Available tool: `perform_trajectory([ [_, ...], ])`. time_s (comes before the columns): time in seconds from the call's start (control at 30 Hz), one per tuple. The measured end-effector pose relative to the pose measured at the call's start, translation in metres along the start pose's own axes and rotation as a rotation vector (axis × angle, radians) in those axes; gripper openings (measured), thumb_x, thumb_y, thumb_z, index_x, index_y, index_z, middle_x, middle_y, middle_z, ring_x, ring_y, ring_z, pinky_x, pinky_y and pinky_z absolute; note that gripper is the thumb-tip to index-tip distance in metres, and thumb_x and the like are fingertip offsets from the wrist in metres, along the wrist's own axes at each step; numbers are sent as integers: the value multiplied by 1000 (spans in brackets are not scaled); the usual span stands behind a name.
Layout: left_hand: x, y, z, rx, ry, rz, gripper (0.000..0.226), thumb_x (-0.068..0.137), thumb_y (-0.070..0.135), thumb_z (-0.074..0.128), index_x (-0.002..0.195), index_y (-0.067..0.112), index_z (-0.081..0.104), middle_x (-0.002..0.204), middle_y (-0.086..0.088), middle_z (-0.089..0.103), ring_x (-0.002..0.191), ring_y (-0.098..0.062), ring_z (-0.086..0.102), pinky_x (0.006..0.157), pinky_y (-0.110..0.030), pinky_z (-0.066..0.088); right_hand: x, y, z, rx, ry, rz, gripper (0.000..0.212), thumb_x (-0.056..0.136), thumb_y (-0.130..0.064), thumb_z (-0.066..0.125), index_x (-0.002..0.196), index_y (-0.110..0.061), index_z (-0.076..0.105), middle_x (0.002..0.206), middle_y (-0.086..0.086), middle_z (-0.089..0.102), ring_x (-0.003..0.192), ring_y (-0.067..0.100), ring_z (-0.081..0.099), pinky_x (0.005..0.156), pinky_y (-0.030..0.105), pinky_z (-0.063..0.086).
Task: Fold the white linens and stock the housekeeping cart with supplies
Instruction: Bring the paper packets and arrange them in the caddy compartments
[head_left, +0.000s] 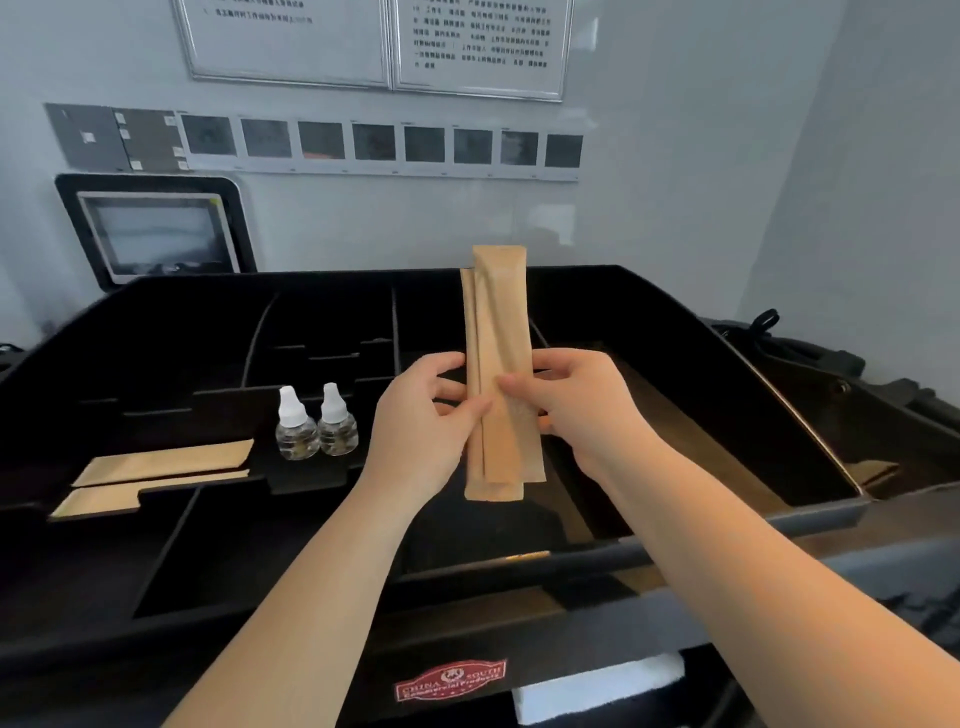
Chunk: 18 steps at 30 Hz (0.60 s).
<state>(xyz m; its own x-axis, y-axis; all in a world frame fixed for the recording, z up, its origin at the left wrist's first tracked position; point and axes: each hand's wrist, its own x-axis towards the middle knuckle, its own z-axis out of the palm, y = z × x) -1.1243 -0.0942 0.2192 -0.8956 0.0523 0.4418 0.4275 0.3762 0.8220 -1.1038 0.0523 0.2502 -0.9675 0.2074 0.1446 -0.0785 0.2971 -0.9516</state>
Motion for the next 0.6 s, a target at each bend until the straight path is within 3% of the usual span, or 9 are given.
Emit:
perform_trajectory([
  [0.17,-2,-12,-7,175,89,-47,42,87,18,67,128,24,55,99,16,61,74,2,64,61,-15,52,19,23,1,-79,-107,155,31,80,-25,75,109,-19,66,103,-3,66,92,14,65,88,41,56],
  [0.3,-9,-22,-16,361,132,-20,40,89,19,65,128,25,56,104,21,55,77,14,50,63,-4,33,25,33,23,-209,-219,203,33,80,-26,75,111,-16,66,101,1,66,90,16,64,86,39,56],
  [0.6,-24,-37,-22,440,193,38,35,87,15,67,122,20,62,107,11,64,76,13,47,71,-4,33,34,47,71,-368,-287,257,32,79,-27,78,104,-15,62,96,5,66,76,17,65,72,31,58],
])
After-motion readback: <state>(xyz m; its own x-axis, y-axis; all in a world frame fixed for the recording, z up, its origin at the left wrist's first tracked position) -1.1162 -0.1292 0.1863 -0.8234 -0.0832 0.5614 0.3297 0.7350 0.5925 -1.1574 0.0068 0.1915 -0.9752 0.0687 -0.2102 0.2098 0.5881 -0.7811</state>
